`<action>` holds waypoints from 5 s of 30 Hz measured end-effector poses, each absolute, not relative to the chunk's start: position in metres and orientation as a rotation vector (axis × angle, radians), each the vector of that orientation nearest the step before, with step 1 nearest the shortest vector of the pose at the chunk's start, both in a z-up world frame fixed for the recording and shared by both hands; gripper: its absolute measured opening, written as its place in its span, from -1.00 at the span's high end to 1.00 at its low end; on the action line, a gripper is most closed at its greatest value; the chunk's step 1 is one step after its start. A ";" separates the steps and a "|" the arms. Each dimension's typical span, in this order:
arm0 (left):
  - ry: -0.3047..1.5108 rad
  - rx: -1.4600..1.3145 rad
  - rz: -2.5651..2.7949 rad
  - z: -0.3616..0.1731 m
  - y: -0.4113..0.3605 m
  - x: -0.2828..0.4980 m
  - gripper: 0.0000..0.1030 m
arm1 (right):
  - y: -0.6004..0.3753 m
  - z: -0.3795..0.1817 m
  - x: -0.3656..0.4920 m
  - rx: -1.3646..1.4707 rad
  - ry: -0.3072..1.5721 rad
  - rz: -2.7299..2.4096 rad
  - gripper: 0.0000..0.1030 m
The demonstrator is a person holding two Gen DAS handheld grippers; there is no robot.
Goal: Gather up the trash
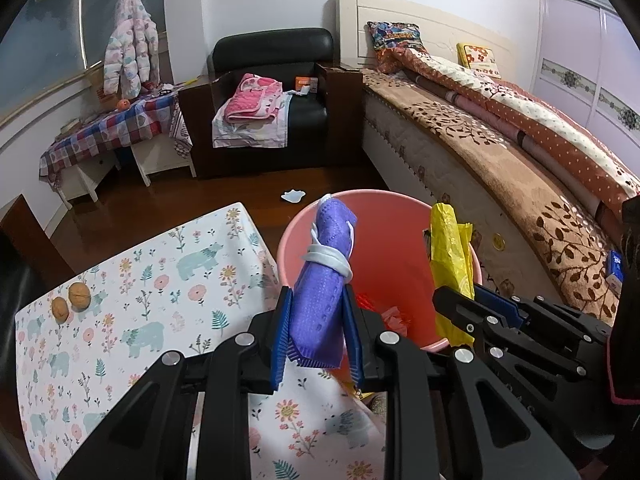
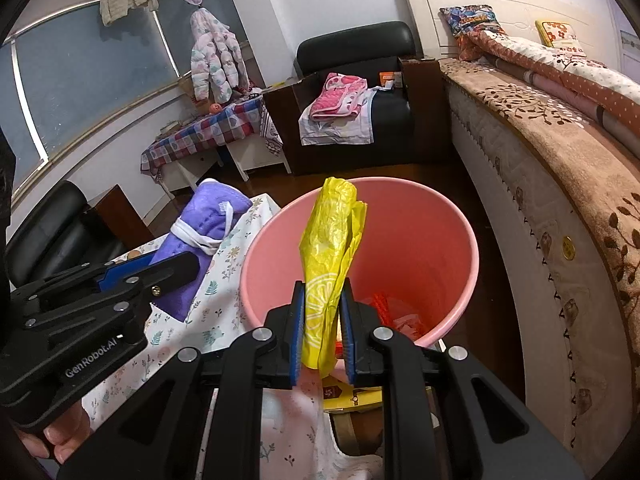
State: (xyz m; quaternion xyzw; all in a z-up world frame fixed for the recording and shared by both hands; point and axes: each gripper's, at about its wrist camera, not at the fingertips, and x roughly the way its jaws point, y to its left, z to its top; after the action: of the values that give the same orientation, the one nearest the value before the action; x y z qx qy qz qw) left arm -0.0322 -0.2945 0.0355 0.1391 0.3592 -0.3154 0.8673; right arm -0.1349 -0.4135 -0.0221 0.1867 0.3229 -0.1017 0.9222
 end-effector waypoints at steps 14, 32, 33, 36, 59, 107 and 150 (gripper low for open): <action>0.781 0.320 -0.672 0.016 -0.324 -0.024 0.54 | -0.428 -0.029 -0.128 0.370 0.682 -0.216 0.68; 0.841 0.338 -0.667 -0.010 -0.345 -0.006 0.53 | -0.435 -0.039 -0.114 0.359 0.714 -0.231 0.68; 0.844 0.337 -0.666 -0.011 -0.346 -0.005 0.53 | -0.435 -0.040 -0.114 0.360 0.715 -0.233 0.68; 0.852 0.335 -0.667 -0.014 -0.348 -0.002 0.53 | -0.438 -0.041 -0.112 0.363 0.720 -0.234 0.68; 0.929 0.320 -0.650 -0.039 -0.358 0.025 0.19 | -0.447 -0.058 -0.092 0.358 0.778 -0.260 0.68; 0.926 0.268 -0.647 -0.031 -0.343 0.023 0.13 | -0.453 -0.067 -0.090 0.416 0.799 -0.255 0.40; 0.786 0.161 -0.620 0.022 -0.277 -0.015 0.22 | -0.392 -0.016 -0.127 0.298 0.681 -0.275 0.40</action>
State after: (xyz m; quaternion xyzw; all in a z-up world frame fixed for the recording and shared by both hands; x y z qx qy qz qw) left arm -0.0151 -0.2773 0.0219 0.0772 0.3763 -0.2967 0.8743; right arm -0.1271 -0.3920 -0.0164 0.1449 0.3315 -0.1338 0.9226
